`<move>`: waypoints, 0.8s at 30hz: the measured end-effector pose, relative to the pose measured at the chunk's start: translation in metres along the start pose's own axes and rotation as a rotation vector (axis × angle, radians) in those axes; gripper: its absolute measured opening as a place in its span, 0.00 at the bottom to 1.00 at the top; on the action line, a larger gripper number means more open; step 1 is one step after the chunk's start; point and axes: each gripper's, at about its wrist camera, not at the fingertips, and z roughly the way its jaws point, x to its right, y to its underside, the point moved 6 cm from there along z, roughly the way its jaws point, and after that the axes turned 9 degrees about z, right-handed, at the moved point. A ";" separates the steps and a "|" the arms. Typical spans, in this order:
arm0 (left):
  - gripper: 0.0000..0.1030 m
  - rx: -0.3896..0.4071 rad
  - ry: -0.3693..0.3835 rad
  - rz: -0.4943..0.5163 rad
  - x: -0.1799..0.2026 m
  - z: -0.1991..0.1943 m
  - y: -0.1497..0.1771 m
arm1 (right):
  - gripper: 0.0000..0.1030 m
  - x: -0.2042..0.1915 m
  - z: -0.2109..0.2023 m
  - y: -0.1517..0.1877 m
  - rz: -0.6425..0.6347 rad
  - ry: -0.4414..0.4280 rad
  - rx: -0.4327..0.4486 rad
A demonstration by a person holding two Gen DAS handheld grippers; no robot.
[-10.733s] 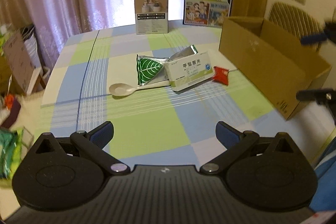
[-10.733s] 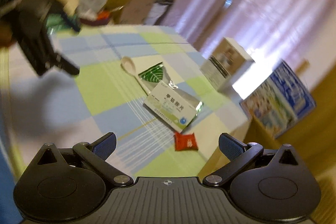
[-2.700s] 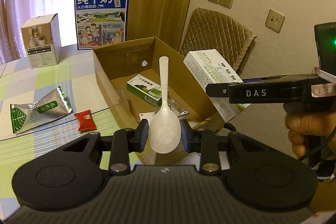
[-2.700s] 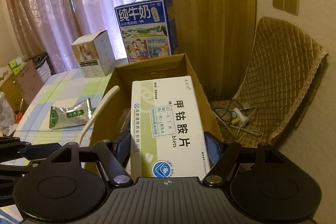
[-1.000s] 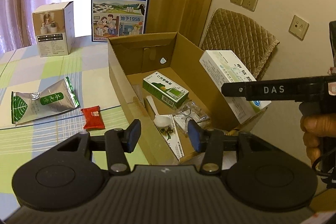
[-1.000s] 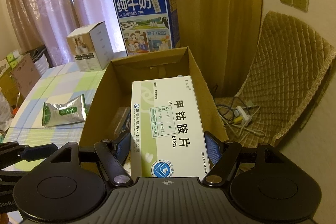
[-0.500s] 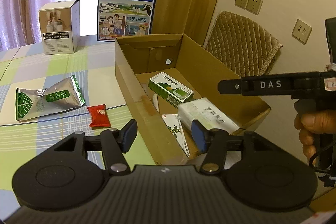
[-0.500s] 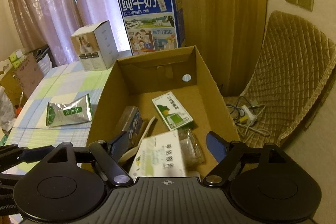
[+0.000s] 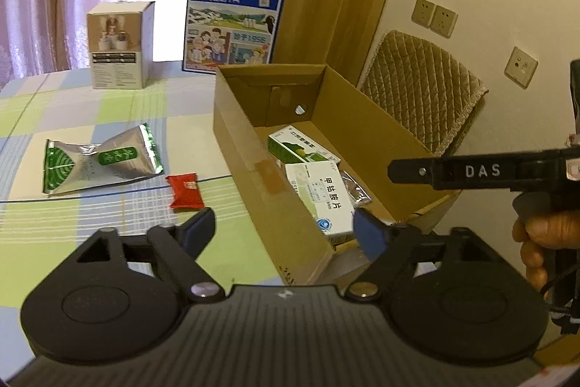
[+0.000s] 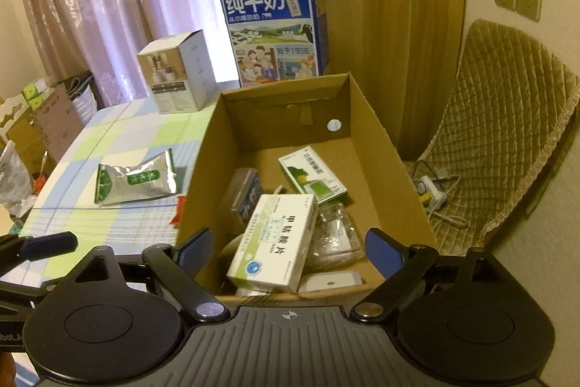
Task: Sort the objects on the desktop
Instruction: 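Lower the tablet box and spoon into the cardboard box and open both tools, then withdraw both tools back over the table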
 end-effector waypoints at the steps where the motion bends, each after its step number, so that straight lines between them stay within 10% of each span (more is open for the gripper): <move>1: 0.84 0.004 -0.006 -0.002 -0.002 -0.004 0.000 | 0.88 -0.003 -0.002 0.001 -0.002 -0.002 0.001; 24: 0.99 0.042 -0.130 -0.125 -0.086 -0.100 0.042 | 0.98 -0.100 -0.028 0.053 -0.084 -0.050 -0.036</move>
